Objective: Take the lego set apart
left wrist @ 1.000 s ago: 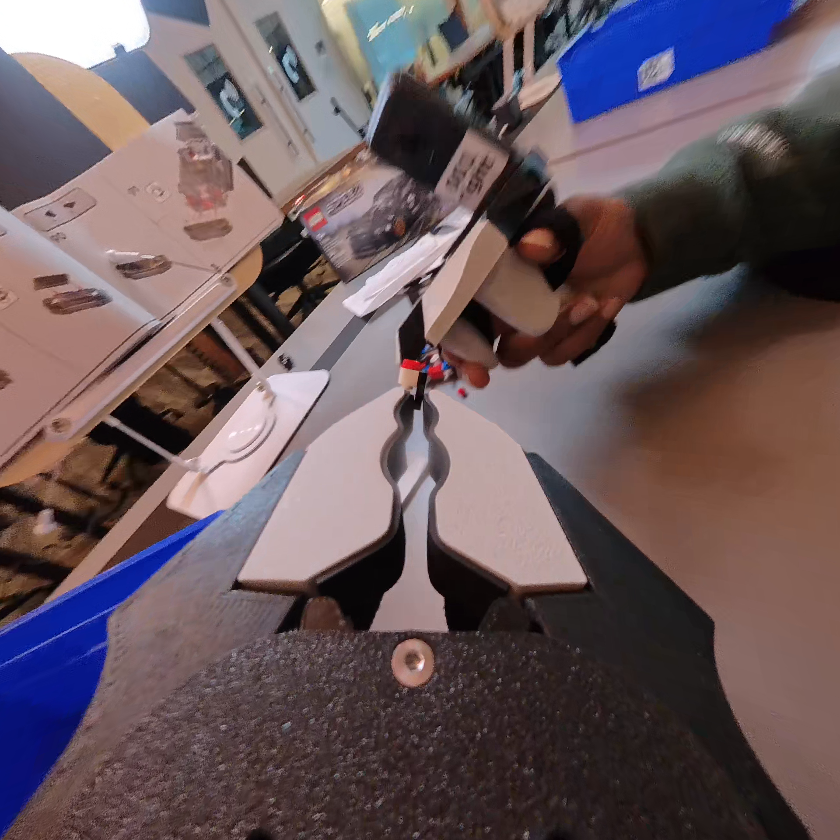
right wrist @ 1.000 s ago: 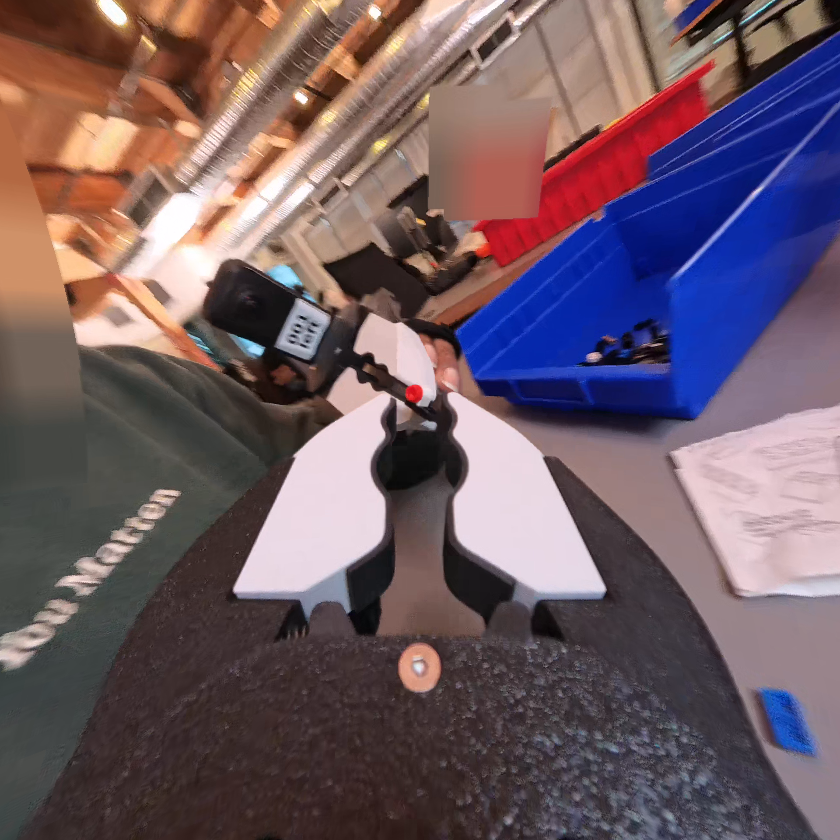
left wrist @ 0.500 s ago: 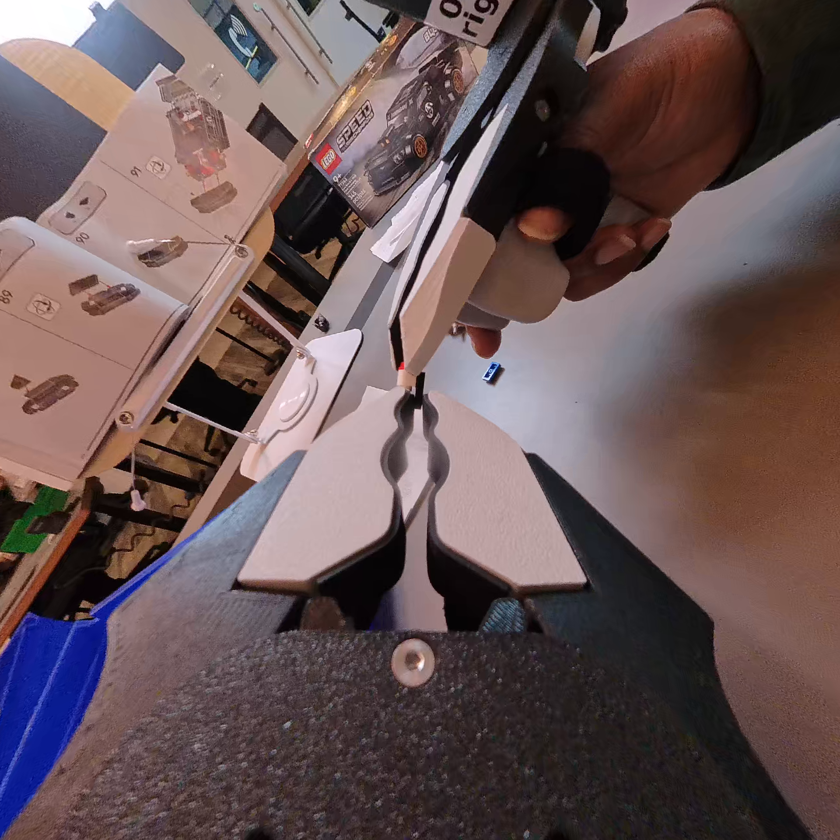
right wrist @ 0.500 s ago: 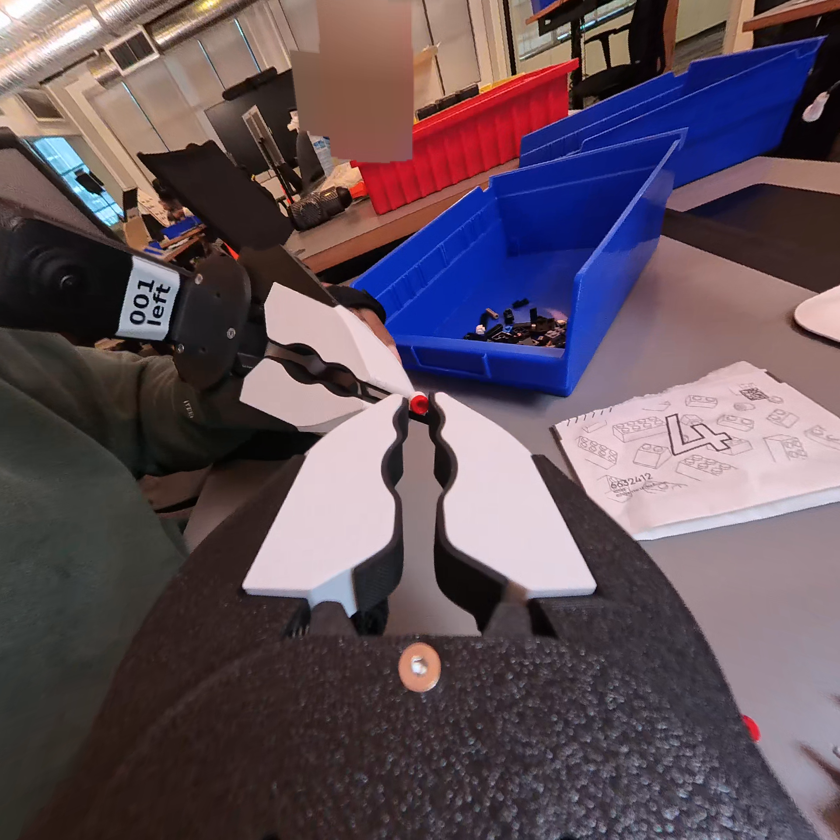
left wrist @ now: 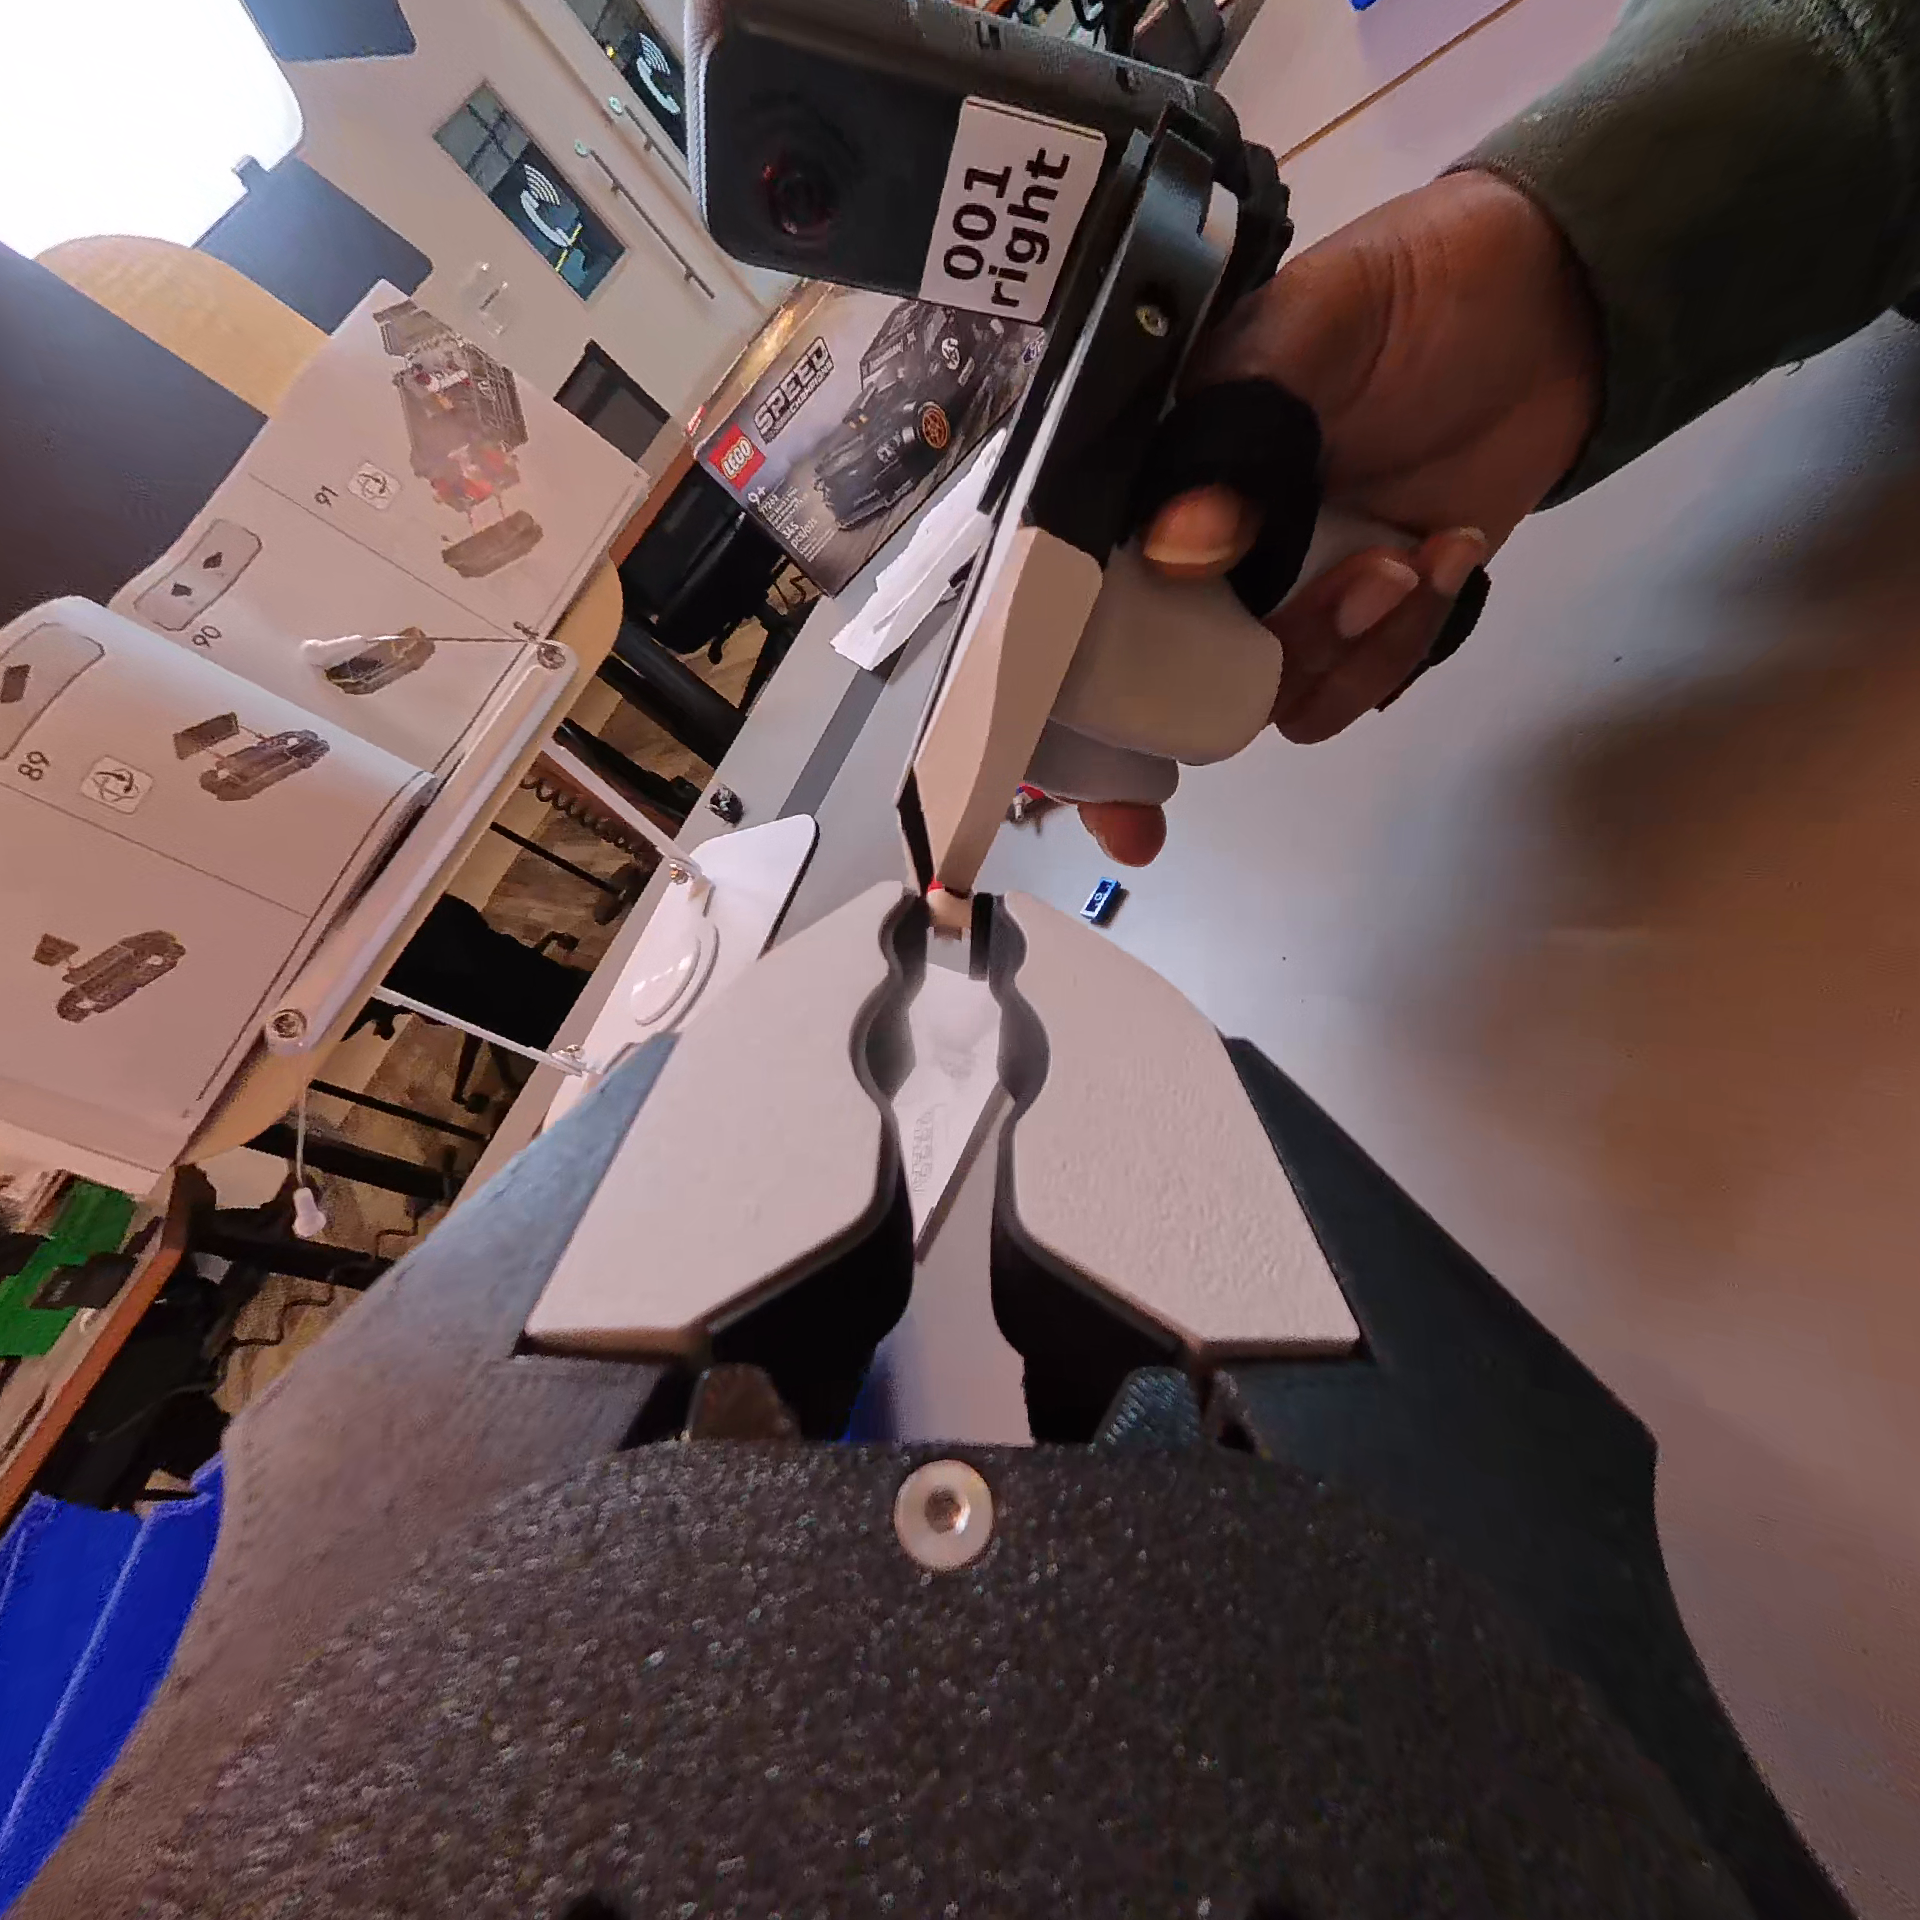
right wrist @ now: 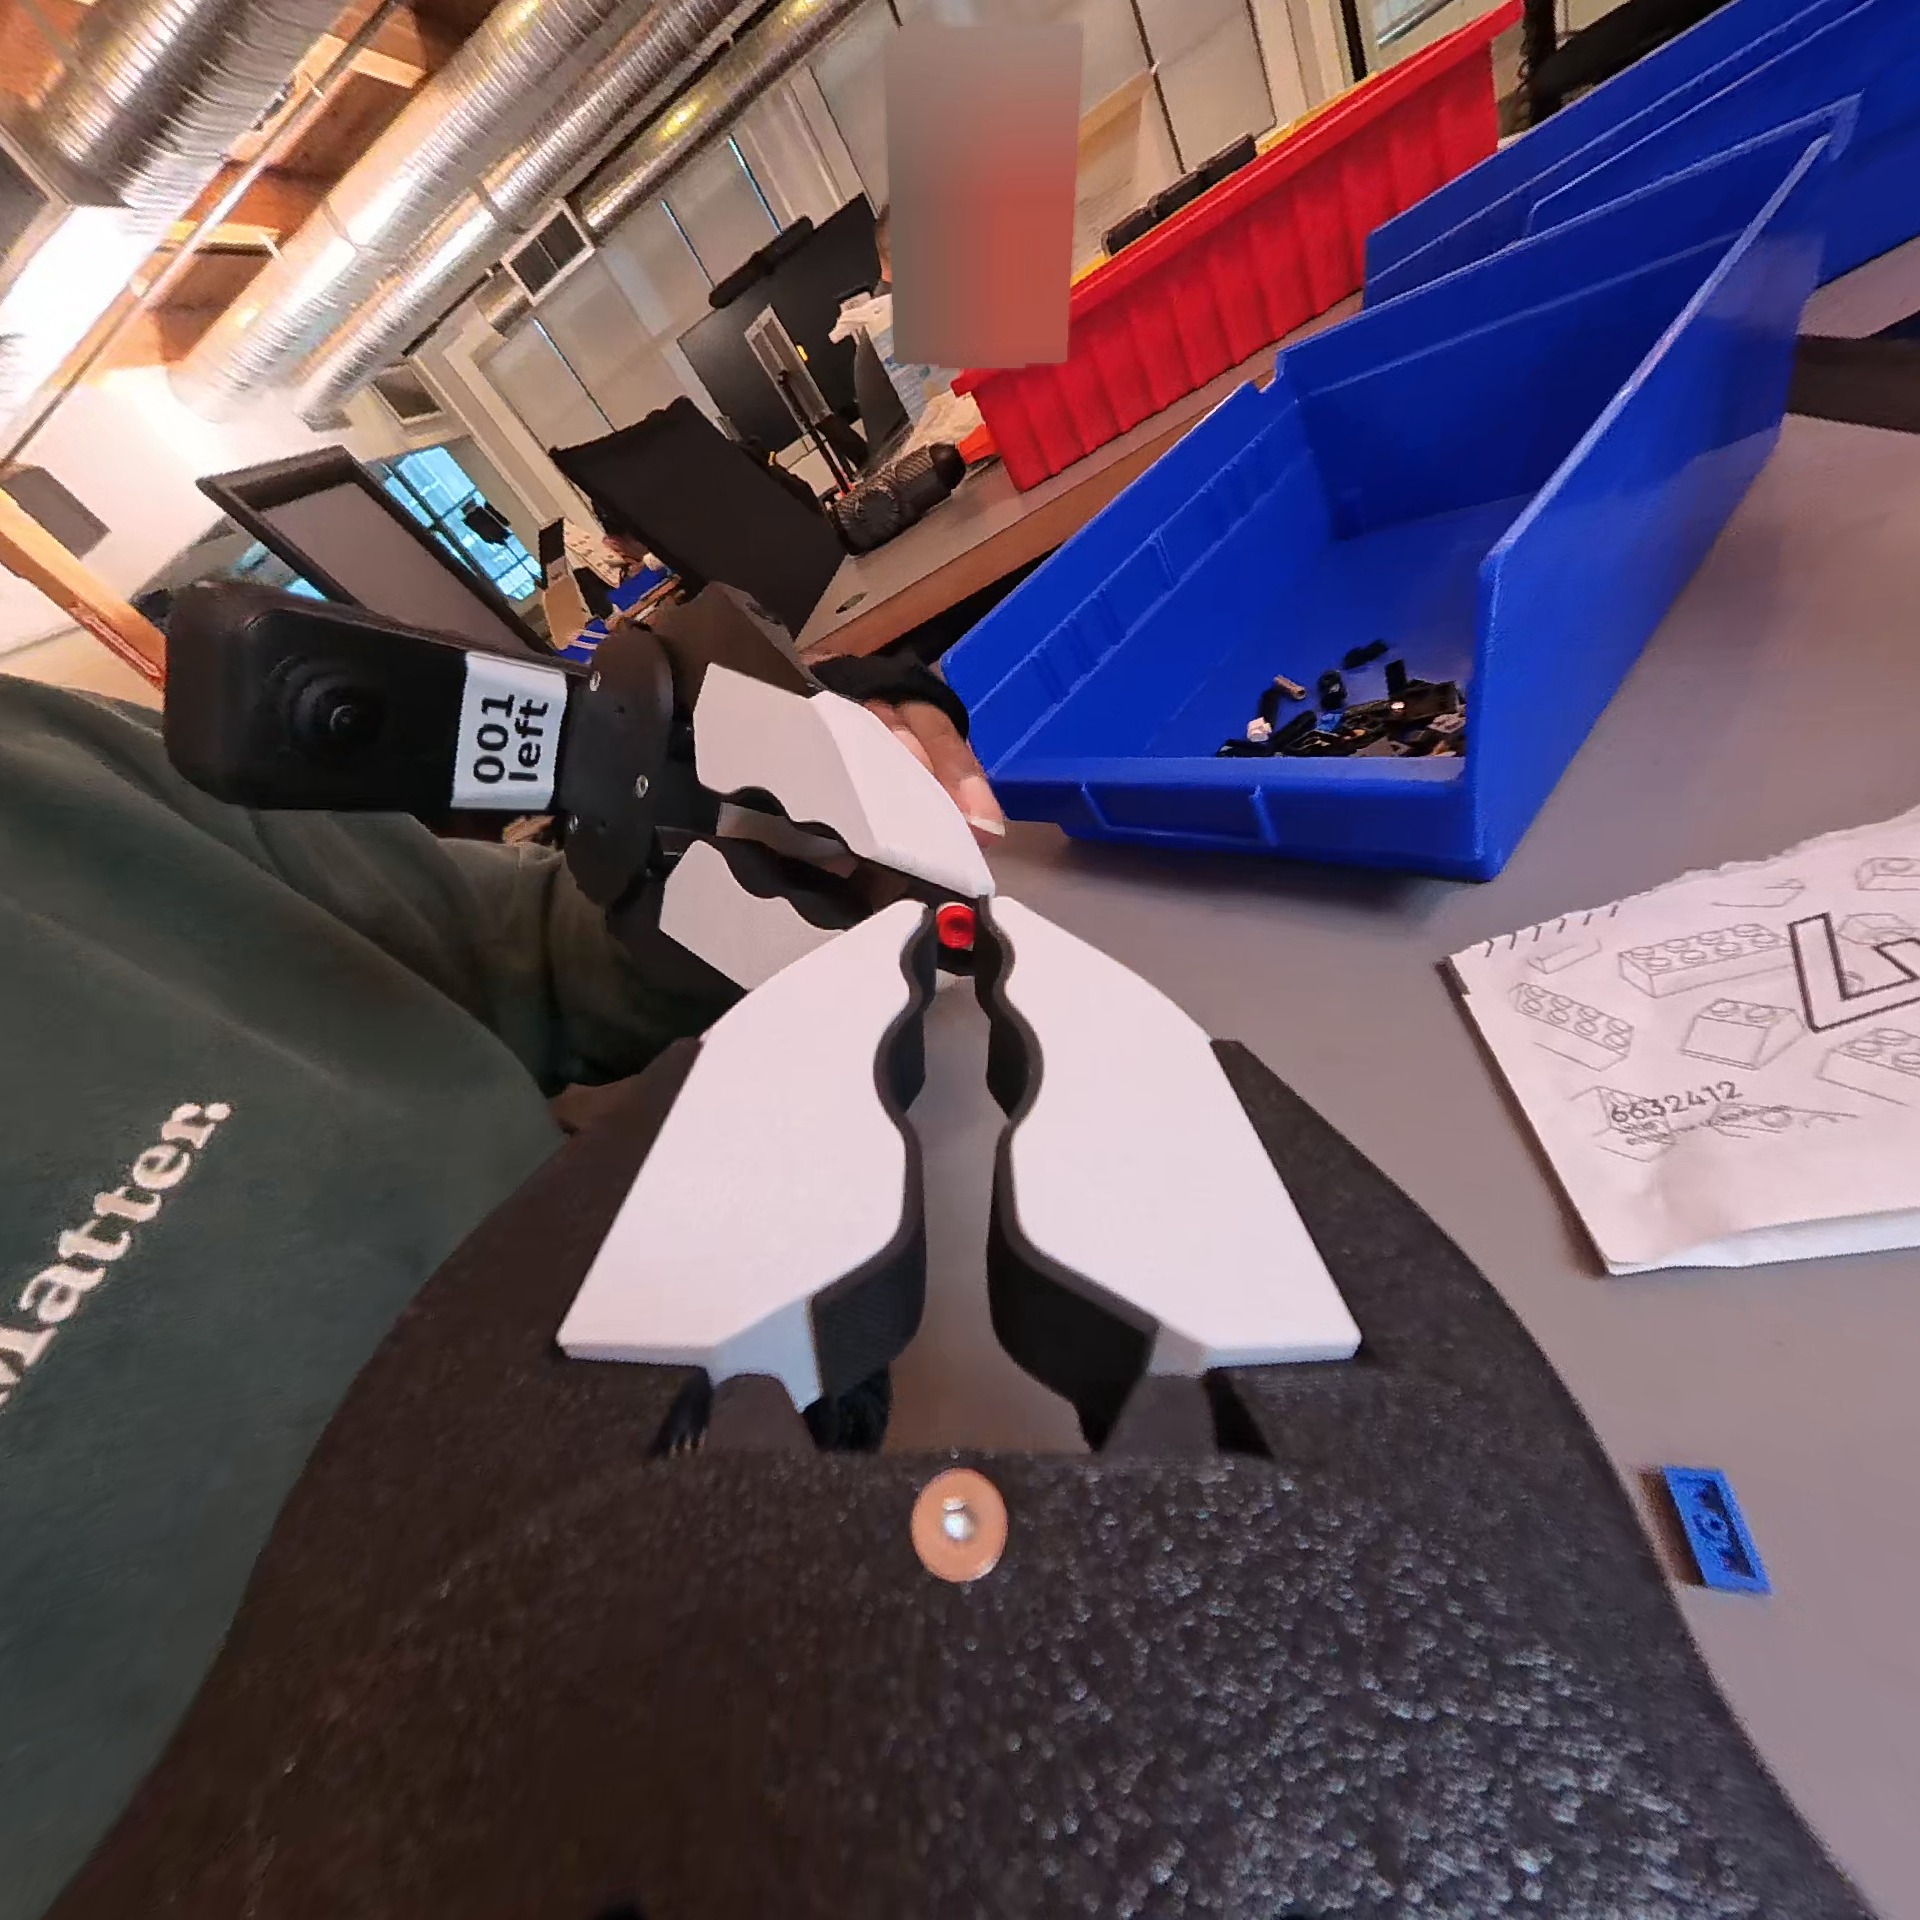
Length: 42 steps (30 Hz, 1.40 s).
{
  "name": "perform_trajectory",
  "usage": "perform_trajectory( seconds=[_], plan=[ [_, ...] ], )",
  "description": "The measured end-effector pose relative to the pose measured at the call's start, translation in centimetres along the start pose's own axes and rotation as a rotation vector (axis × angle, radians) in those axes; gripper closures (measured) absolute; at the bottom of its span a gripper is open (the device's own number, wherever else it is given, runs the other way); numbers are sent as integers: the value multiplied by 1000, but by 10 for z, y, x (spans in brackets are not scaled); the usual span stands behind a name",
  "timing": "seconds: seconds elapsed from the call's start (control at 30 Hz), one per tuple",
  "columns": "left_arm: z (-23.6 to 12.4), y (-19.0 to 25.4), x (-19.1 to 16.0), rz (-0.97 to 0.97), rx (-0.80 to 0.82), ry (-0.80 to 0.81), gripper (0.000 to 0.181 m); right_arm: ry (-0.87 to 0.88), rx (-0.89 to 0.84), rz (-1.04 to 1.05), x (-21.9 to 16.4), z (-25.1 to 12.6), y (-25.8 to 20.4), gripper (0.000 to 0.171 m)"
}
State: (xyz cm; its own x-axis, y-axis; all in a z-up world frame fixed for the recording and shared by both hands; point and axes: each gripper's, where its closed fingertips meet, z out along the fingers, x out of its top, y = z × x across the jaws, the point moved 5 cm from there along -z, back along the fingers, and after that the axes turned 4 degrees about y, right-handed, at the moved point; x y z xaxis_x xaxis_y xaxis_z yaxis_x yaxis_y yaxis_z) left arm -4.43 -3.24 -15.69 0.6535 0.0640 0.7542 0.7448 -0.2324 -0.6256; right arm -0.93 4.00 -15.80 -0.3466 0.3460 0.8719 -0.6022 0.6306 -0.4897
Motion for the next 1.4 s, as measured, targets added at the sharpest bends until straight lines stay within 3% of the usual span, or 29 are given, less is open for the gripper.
perform_trajectory(
  seconds=[0.33,0.4,0.47,0.53,0.8,1.0,1.1,1.2,1.4],
  plan=[
    [-7,-10,12,-88,21,75,169,67,67,1,13,-3,-8,167],
    [-18,-34,0,-98,155,35,168,142,60,14,26,-17,-6,167],
    [-33,-52,-2,-298,124,117,169,174,3,-36,38,-40,3,167],
    [-32,-51,5,-303,125,155,169,164,-40,-93,41,-45,4,166],
    [-19,-50,-20,-324,151,41,169,115,-95,-255,21,-26,6,166],
    [-9,-28,-14,-563,-109,123,170,72,-156,-430,13,-19,3,165],
    [3,-3,-25,-608,-271,8,170,-17,-176,-515,5,-15,0,165],
    [12,17,-34,-553,-332,-78,170,-120,-157,-561,-6,-13,-3,165],
    [15,24,-35,-521,-347,-84,170,-302,-153,-597,-33,-19,-2,165]
  ],
)
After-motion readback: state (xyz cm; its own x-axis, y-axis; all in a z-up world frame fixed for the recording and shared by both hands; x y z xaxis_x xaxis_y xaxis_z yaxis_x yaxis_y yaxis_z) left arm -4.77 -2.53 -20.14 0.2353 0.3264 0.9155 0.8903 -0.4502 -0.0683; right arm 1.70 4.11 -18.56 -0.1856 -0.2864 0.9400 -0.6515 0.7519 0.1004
